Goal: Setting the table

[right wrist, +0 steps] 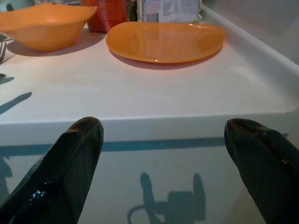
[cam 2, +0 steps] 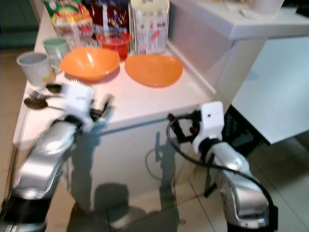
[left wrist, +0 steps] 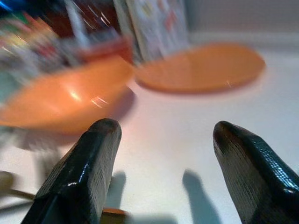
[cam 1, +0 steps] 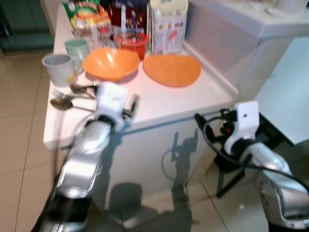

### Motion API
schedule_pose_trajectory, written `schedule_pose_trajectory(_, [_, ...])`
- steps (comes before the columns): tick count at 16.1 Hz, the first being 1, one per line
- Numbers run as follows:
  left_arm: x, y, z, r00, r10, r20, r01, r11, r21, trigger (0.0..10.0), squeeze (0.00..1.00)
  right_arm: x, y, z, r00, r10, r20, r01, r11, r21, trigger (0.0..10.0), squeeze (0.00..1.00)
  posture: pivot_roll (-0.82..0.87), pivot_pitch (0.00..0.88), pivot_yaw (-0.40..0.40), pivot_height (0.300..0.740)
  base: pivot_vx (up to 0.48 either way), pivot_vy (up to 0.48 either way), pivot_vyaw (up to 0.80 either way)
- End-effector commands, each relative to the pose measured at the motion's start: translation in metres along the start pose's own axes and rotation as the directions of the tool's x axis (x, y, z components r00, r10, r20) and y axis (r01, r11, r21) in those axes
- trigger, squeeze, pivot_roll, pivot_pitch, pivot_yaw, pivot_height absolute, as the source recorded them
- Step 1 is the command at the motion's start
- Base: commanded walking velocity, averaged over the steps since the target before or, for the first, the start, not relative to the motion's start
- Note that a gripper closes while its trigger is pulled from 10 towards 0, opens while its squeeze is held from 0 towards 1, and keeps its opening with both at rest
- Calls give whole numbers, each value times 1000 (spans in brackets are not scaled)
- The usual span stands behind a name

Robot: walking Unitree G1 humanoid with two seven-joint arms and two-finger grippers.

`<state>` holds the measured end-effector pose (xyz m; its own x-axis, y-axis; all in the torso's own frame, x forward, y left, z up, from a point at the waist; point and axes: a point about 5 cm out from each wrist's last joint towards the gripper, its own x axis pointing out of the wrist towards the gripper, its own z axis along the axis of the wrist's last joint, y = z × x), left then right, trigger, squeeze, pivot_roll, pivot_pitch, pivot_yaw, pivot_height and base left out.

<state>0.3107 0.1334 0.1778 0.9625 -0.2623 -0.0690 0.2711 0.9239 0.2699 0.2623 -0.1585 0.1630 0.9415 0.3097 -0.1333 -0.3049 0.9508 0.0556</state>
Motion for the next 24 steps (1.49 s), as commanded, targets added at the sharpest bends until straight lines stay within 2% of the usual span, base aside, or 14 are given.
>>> schedule_pose_trajectory(1, [6, 14, -1, 998, 42, -38, -42, 999, -8, 10000, 0, -1, 0, 2, 1000, 11, -1, -11, 1000, 5, 10000, 0, 3, 0, -50, 740, 0, 0, 0])
schedule_pose_trajectory(2, [9, 18, 0, 997, 60, -45, -60, 998, -11, 10000, 98, -1, 0, 2, 1000, 11, -1, -11, 1000, 4, 10000, 0, 1, 0, -50, 740, 0, 0, 0])
schedule_pose_trajectory(3, [16, 29, 2, 993, 97, -65, -99, 995, -21, 10000, 1000, -2, 0, 2, 1000, 14, -3, -14, 1000, 2, 10000, 0, -5, 0, -49, 740, 0, 0, 0])
schedule_pose_trajectory(7, [31, 49, 8, 979, 137, -150, -149, 986, -69, 10000, 1000, -5, -1, 1, 1000, 25, -19, -25, 1000, 0, 10000, 0, -13, 0, -48, 740, 0, 0, 0])
schedule_pose_trajectory(8, [33, 51, 5, 970, 124, -209, -149, 983, -105, 10000, 0, -6, 0, 1, 999, 36, -28, -36, 999, 0, 10000, 0, -15, 0, -49, 740, 0, 0, 0])
schedule_pose_trajectory(9, [33, 51, 5, 970, 124, -209, -149, 983, -105, 10000, 0, -6, 0, 1, 999, 36, -28, -36, 999, 0, 10000, 0, -15, 0, -49, 740, 0, 0, 0])
schedule_pose_trajectory(12, [35, 68, -4, 927, 152, -343, -203, 972, -118, 10000, 0, -9, 3, 0, 995, 84, -47, -84, 996, -6, 10000, 0, -13, 0, -52, 740, 0, 0, 0])
schedule_pose_trajectory(15, [33, 75, -3, 909, 145, -392, -214, 967, -138, 10000, 0, -10, 4, -1, 991, 114, -64, -115, 993, -10, 10000, 0, -12, 0, -53, 740, 0, 0, 0])
schedule_pose_trajectory(16, [31, 76, -2, 900, 142, -411, -211, 969, -127, 9333, 0, -10, 5, -1, 990, 126, -70, -127, 992, -13, 10000, 0, -10, 0, -54, 740, 0, 0, 0])
schedule_pose_trajectory(18, [30, 79, -1, 893, 134, -429, -201, 973, -116, 6000, 0, -11, 6, -2, 986, 142, -83, -143, 990, -12, 10000, 0, -8, 0, -56, 740, 0, 0, 0])
schedule_pose_trajectory(19, [30, 79, -1, 894, 129, -430, -196, 974, -115, 6000, 0, -11, 6, -2, 986, 146, -86, -148, 989, -11, 10000, 0, -8, 0, -56, 740, 0, 0, 0])
schedule_pose_trajectory(20, [32, 78, 1, 898, 113, -425, -183, 975, -127, 6902, 0, -11, 8, -1, 983, 161, -90, -162, 987, -10, 10000, 0, -7, 0, -56, 740, 0, 0, 0])
schedule_pose_trajectory(21, [34, 76, 4, 904, 95, -416, -165, 977, -135, 10000, 0, -11, 10, -1, 979, 181, -92, -182, 983, -5, 10000, 0, -8, 0, -54, 740, 0, 0, 0])
schedule_pose_trajectory(24, [39, 73, 9, 906, 56, -419, -113, 987, -114, 10000, 0, -13, 16, 0, 963, 248, -106, -250, 968, -4, 10000, 0, -13, 0, -46, 740, 0, 0, 0])
